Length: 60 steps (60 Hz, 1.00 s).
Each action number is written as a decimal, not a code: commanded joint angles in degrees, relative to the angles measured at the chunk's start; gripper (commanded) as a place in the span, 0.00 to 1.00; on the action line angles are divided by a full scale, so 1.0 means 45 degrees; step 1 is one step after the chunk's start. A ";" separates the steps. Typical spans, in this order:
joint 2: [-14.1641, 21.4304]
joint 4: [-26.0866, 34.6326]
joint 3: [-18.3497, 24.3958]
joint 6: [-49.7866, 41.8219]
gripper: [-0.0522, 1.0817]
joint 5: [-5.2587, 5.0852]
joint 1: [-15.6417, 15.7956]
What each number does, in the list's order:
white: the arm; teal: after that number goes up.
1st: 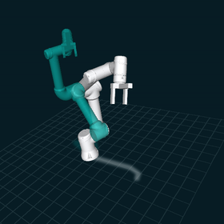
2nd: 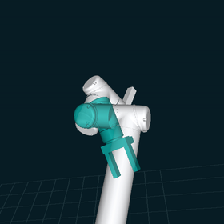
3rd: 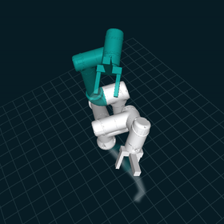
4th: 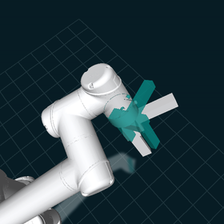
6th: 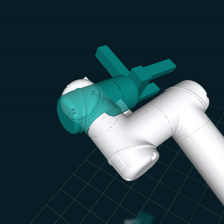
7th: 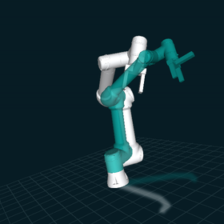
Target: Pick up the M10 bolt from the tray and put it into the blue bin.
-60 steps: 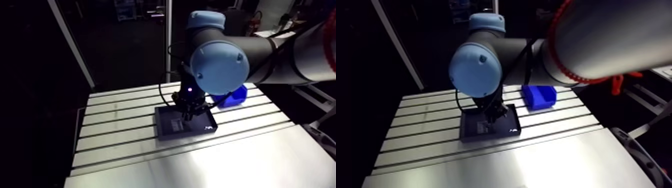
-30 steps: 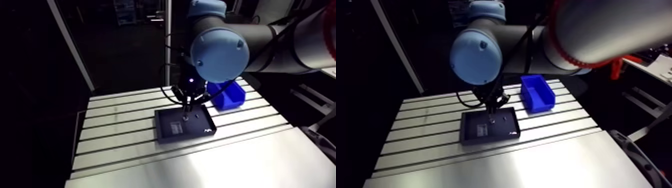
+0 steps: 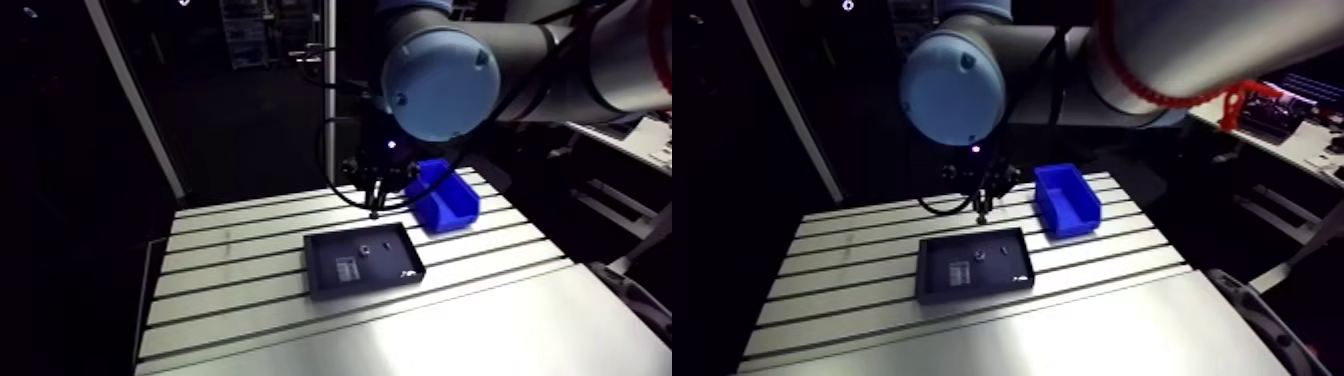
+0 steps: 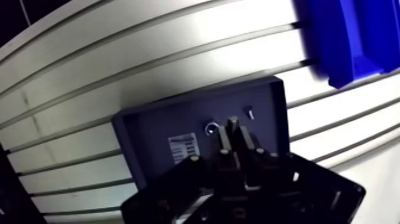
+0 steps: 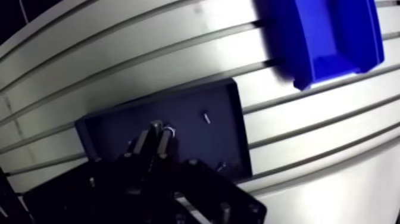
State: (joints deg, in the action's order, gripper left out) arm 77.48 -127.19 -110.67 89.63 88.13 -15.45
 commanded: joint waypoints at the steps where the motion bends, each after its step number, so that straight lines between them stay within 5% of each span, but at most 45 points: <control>1: 0.0132 0.0673 0.0785 0.2547 0.99 -0.0319 -0.0213; 10: 0.0323 0.1832 0.1489 0.4612 0.99 -0.1027 -0.0395; 40: 0.0386 0.4443 0.2719 1.1216 0.99 -0.0964 -0.0876; 51: 0.0389 0.5222 0.3066 1.4146 0.99 -0.0551 -0.1163; 60: 0.0312 0.5383 0.3309 1.6159 0.99 0.0391 -0.1423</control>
State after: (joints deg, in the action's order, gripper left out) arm 79.14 -104.77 -97.23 150.32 85.81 -20.39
